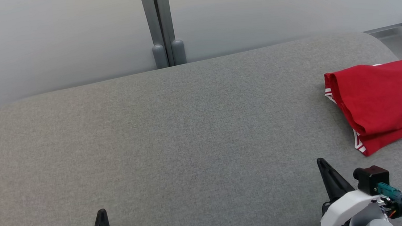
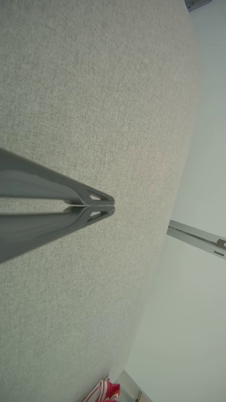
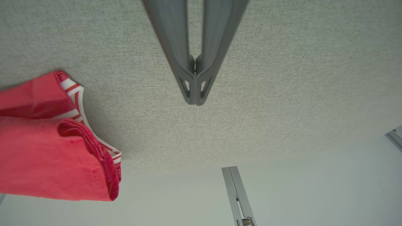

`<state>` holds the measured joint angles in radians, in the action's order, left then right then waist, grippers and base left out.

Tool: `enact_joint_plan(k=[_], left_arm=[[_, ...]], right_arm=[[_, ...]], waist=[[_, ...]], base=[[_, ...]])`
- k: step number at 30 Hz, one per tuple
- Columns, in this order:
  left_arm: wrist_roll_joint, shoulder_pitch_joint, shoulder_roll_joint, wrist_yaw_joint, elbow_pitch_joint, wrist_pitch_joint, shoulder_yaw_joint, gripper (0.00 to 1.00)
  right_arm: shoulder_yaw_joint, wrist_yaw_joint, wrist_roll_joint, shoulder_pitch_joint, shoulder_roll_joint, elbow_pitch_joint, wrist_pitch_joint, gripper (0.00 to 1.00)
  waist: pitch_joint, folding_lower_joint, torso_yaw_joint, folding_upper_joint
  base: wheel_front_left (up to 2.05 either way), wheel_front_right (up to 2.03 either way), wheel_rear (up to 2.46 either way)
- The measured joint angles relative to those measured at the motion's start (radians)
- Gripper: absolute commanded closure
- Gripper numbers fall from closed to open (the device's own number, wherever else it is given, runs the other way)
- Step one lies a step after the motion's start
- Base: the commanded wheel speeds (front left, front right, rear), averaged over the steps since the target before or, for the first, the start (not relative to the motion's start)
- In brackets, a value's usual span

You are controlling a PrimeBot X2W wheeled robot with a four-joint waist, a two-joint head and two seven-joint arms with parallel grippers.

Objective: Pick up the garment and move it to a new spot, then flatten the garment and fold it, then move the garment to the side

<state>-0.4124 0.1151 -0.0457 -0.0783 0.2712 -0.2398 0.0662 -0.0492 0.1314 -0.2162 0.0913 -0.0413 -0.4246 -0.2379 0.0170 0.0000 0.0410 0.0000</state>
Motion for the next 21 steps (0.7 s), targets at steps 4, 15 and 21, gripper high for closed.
enact_joint_plan(k=[4,15,21], left_arm=[[-0.065,-0.002,0.000,-0.001,0.000,0.019,-0.007,1.00],[-0.234,-0.028,0.000,-0.009,-0.002,0.069,-0.034,1.00],[-0.318,-0.045,0.000,-0.011,-0.003,0.093,-0.046,1.00]], right_arm=[[0.008,0.000,-0.074,0.000,0.000,0.006,0.019,1.00],[0.030,0.000,-0.272,0.000,0.000,0.034,0.066,1.00],[0.041,0.000,-0.370,0.000,0.000,0.047,0.091,1.00]], waist=[[-0.001,0.0000,-0.001,0.0000],[-0.003,0.0000,-0.005,0.0000],[-0.003,0.0000,-0.007,0.0000]], base=[[0.00,0.00,0.00],[0.00,0.00,0.00],[0.00,0.00,0.00]])
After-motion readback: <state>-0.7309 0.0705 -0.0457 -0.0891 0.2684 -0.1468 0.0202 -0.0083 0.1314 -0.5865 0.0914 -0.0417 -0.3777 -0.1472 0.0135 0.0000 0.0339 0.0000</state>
